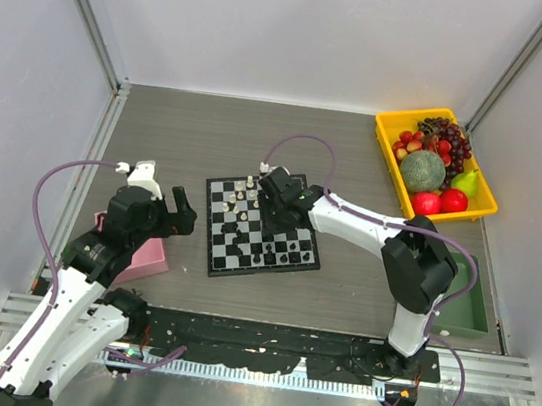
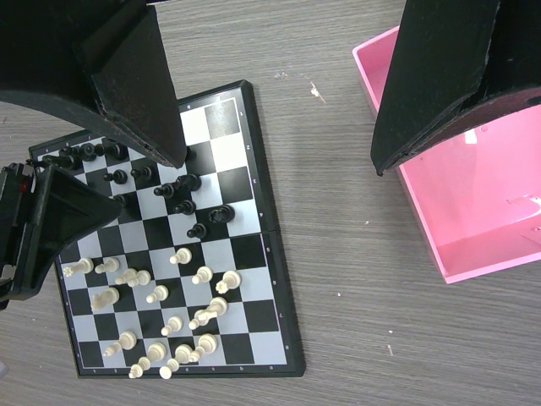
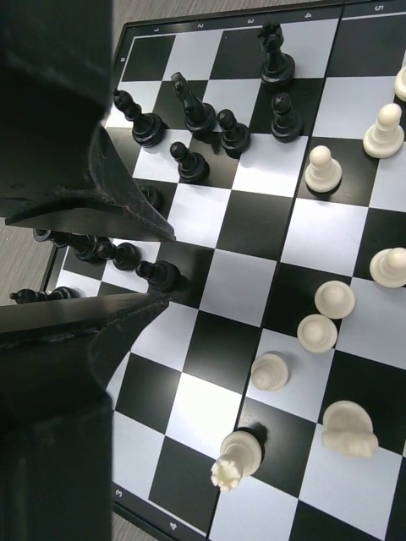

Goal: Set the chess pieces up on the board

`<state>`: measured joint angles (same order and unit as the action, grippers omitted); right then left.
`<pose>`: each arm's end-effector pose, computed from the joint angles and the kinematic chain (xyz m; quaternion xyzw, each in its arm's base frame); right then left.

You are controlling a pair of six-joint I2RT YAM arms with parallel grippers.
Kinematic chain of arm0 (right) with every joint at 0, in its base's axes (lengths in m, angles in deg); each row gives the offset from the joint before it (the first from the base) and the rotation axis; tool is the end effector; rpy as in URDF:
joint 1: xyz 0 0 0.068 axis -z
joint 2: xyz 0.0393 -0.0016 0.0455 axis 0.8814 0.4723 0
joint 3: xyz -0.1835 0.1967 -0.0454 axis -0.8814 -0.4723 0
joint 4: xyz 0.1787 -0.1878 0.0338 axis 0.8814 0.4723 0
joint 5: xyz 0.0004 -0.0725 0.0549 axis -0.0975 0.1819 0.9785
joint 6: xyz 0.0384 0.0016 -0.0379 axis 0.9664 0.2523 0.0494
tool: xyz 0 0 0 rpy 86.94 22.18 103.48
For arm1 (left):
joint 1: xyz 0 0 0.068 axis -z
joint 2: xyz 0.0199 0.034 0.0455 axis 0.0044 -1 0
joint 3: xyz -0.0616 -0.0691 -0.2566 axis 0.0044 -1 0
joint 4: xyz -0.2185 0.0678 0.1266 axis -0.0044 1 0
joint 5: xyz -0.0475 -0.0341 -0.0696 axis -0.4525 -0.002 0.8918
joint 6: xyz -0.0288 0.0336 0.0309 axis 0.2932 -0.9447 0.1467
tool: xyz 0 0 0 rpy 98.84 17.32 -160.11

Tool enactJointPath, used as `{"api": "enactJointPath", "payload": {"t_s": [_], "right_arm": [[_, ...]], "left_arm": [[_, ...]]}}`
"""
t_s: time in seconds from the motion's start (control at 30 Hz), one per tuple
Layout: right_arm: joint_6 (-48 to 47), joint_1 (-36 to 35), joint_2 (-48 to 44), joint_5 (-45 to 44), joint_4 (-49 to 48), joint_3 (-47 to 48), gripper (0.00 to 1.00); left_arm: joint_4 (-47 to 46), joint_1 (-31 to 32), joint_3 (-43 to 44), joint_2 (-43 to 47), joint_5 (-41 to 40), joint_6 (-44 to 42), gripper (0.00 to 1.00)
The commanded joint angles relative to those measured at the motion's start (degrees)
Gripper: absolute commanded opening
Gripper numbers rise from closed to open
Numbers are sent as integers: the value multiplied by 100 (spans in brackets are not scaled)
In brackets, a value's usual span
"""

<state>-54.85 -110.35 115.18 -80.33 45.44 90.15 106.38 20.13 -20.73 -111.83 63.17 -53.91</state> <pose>0.2585 0.2886 0.1995 -0.1905 0.9430 0.1330 0.2384 0.1318 -0.0425 0.2835 -0.0949 0.8681 -0.1408 0.4664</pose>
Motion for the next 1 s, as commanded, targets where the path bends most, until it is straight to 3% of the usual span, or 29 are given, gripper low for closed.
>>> {"api": "enactJointPath", "payload": {"t_s": [0.0, 0.23, 0.73, 0.97], "right_arm": [[19, -25, 72, -5, -15, 280, 36], [36, -33, 134, -58, 38, 289, 30], [10, -121, 55, -67, 90, 201, 28], [19, -130, -7, -93, 117, 166, 19]], "left_arm": [[-149, 7, 138, 7, -60, -107, 100], [-140, 7, 94, 24, -87, -107, 100], [-105, 7, 68, 121, -113, -107, 100], [-79, 7, 68, 130, -122, -90, 99]]}}
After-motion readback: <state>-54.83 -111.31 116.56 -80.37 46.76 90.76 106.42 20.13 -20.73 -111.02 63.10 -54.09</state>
